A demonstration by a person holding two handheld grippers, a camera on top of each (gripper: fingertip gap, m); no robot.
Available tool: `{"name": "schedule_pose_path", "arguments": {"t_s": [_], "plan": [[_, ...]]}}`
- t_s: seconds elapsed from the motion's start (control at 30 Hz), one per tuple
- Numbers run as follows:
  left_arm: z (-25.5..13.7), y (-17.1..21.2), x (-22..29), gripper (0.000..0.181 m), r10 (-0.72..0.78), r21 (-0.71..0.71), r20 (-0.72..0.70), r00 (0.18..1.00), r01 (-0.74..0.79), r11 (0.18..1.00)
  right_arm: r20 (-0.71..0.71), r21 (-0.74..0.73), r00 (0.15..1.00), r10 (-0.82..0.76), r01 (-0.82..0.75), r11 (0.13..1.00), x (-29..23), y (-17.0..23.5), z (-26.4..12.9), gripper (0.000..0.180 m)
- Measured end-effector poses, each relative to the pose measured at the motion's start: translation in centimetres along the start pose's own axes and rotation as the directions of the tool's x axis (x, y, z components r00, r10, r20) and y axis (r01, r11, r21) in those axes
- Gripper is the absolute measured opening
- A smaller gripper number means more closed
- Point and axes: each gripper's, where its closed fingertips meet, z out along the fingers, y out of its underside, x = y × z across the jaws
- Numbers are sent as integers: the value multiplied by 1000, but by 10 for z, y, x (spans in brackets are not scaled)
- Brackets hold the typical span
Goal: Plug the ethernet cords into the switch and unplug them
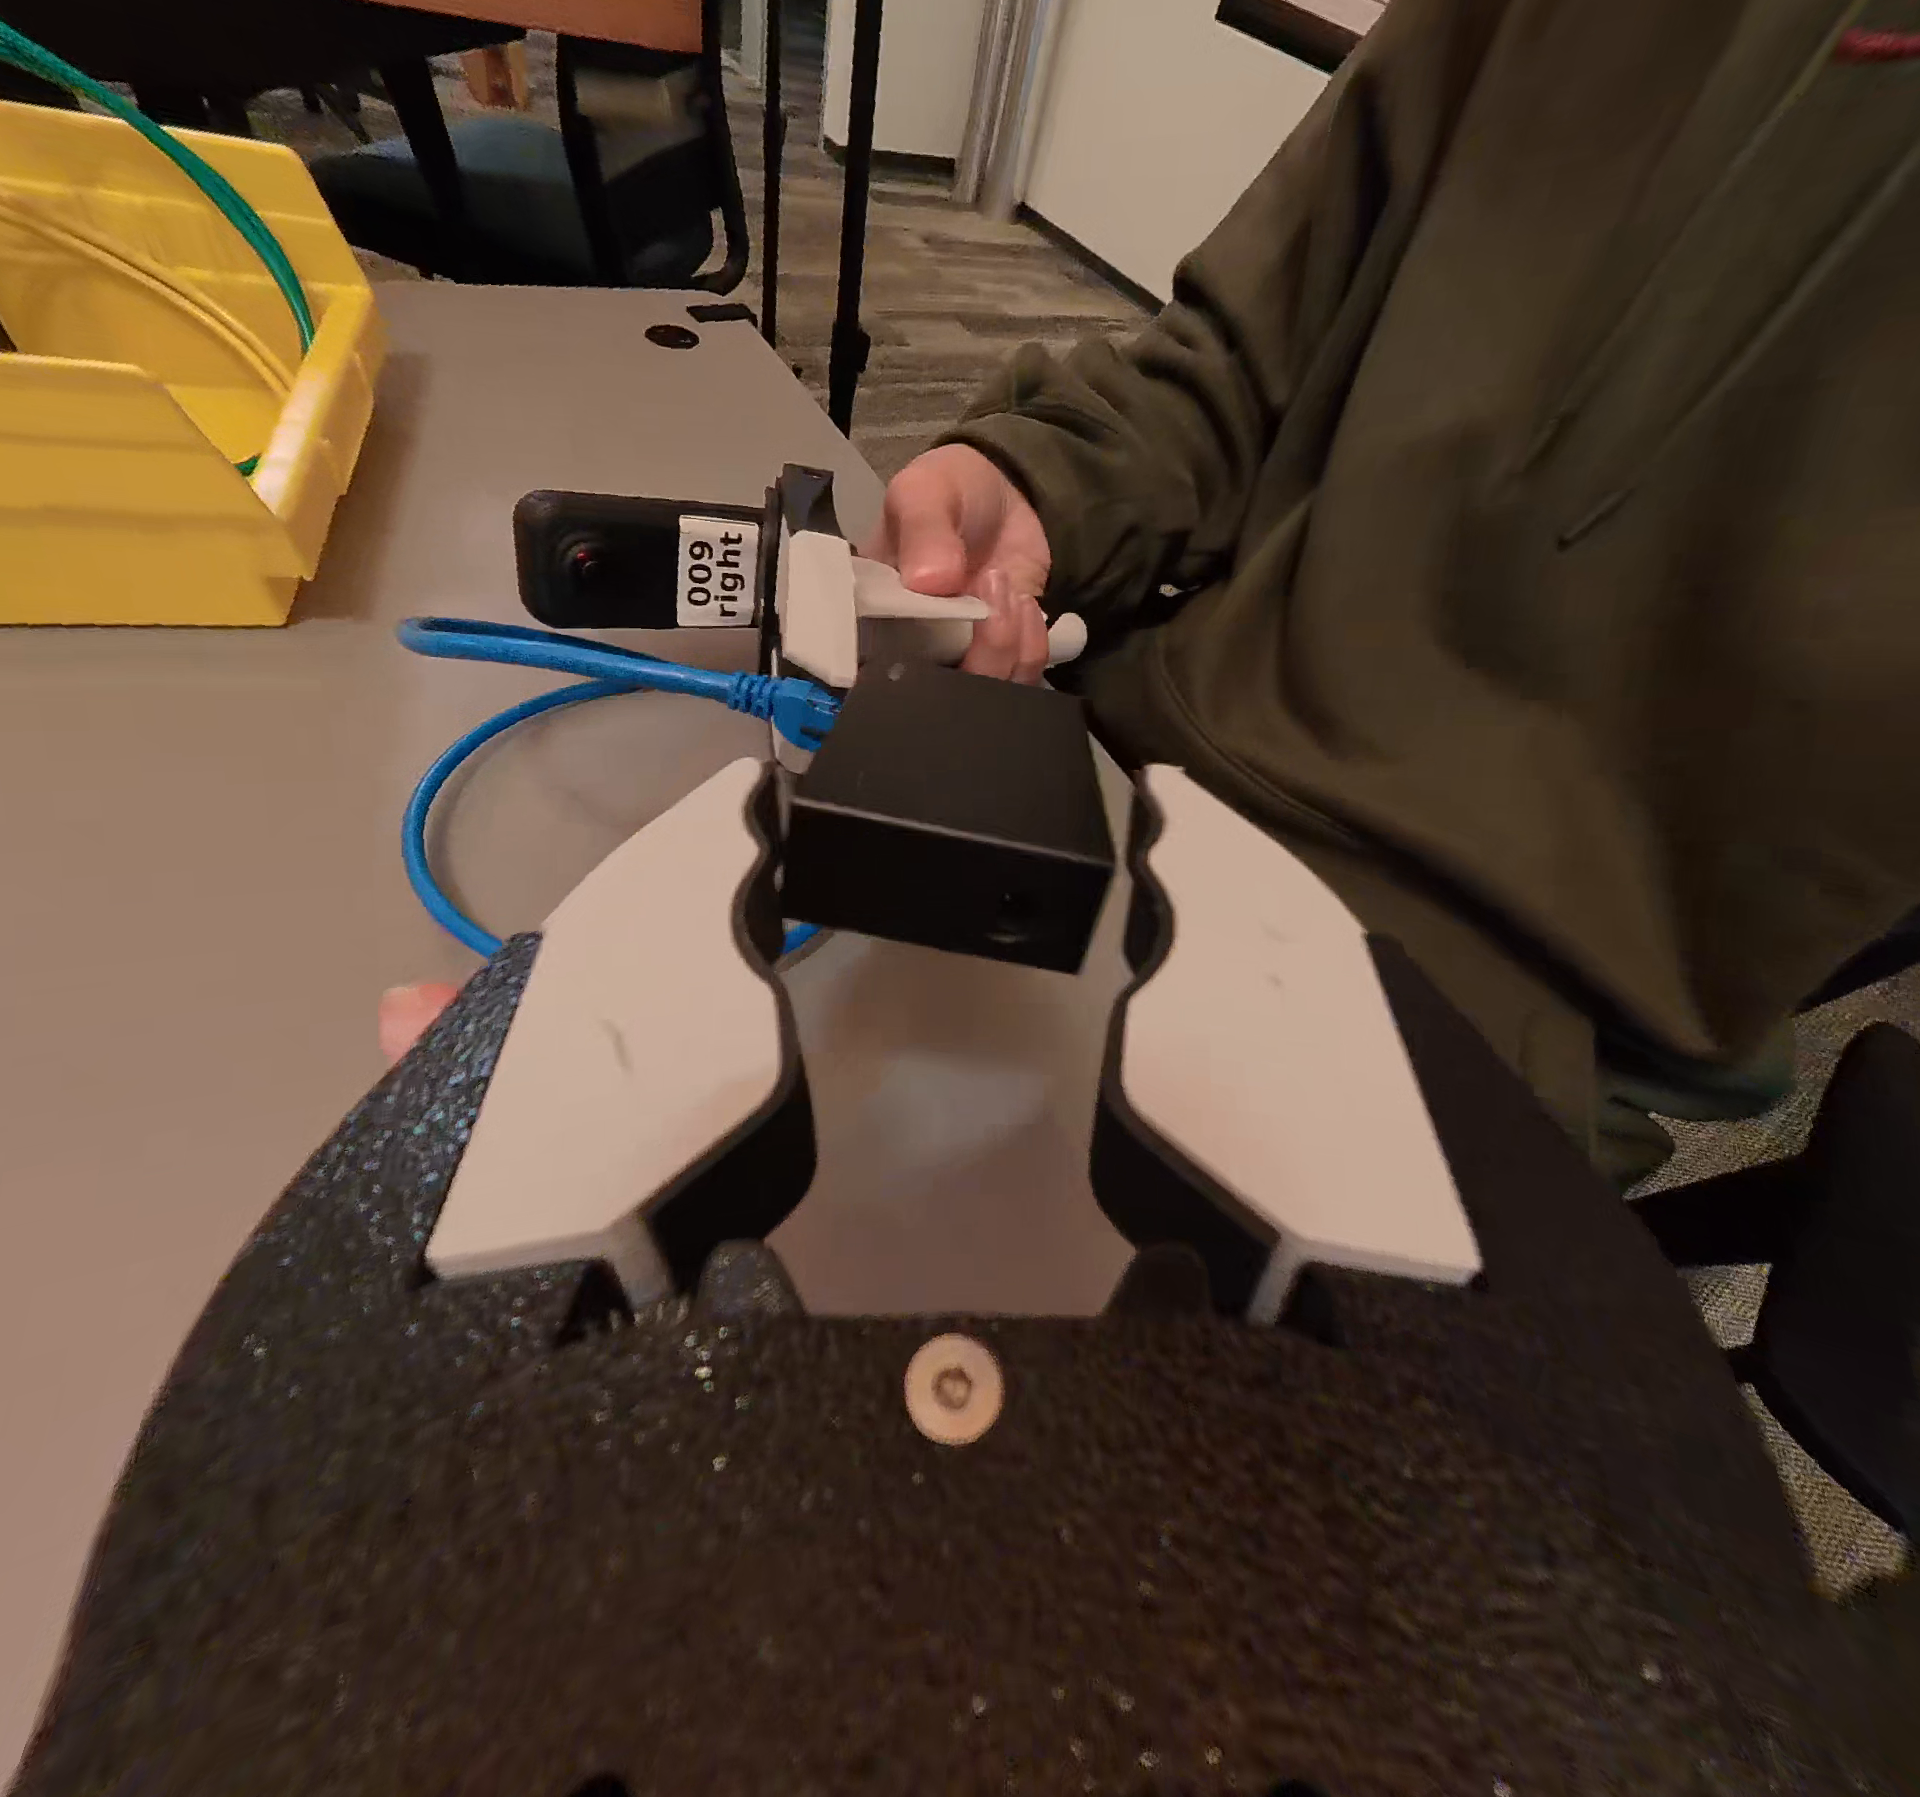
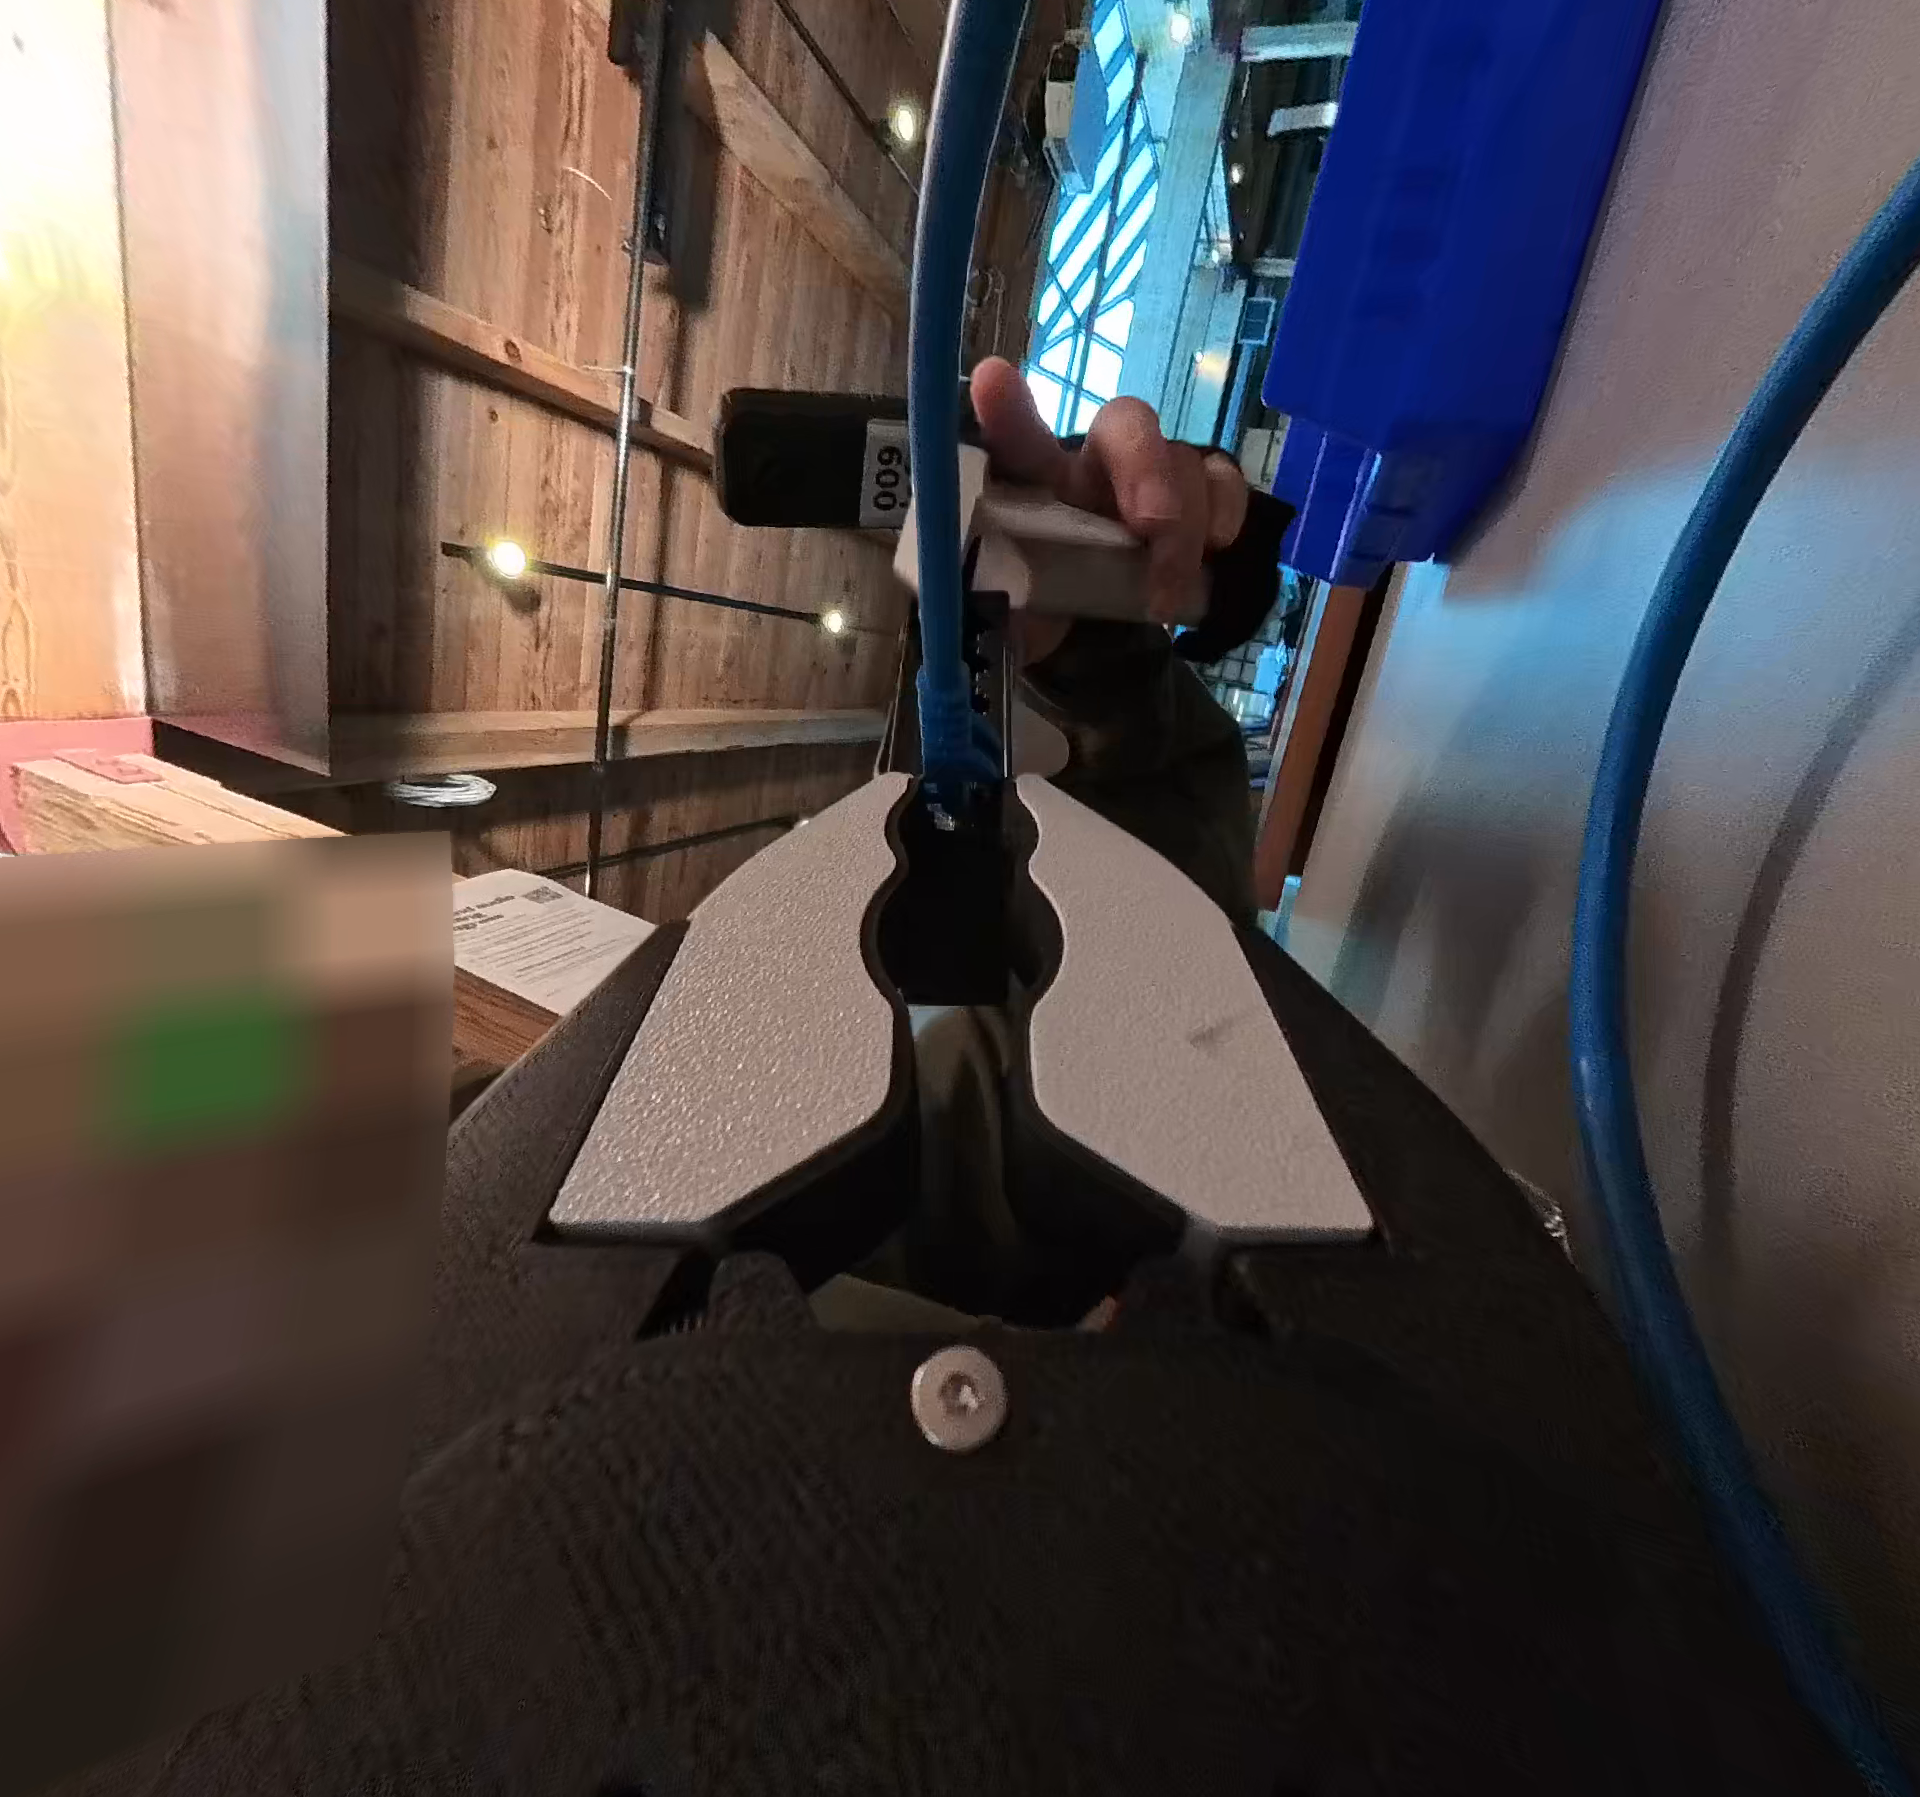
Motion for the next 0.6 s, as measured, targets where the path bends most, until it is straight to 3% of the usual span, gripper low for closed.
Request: {"name": "schedule_pose_path", "arguments": {"t_s": [0.03,0.07,0.13,0.3,0.33,0.47,0.6], "plan": [[-1,-2,0,75,-1,8,3,1000,1,1000,7,9,1000,-1,1,1000,-2,-2,-2,13],[-1,-5,0,85,-8,22,1,1000,8,1000,5,24,1000,-4,4,1000,-4,-6,-5,13],[1,-7,0,90,9,44,-11,1000,-8,999,-13,14,1000,-25,26,1000,-5,-6,-7,13],[17,8,-10,76,23,-42,-44,999,-25,999,-19,26,999,-26,26,999,-10,-7,-5,13],[19,8,-12,69,31,-30,-59,998,-33,999,-26,25,999,-35,36,999,-10,-6,-4,13],[24,-4,-23,66,124,102,-59,991,-118,988,-49,65,998,-42,45,997,-12,-13,-11,13],[32,-4,-39,65,174,87,-25,984,-171,981,-94,115,994,-63,73,991,-11,-28,-22,13]]}}
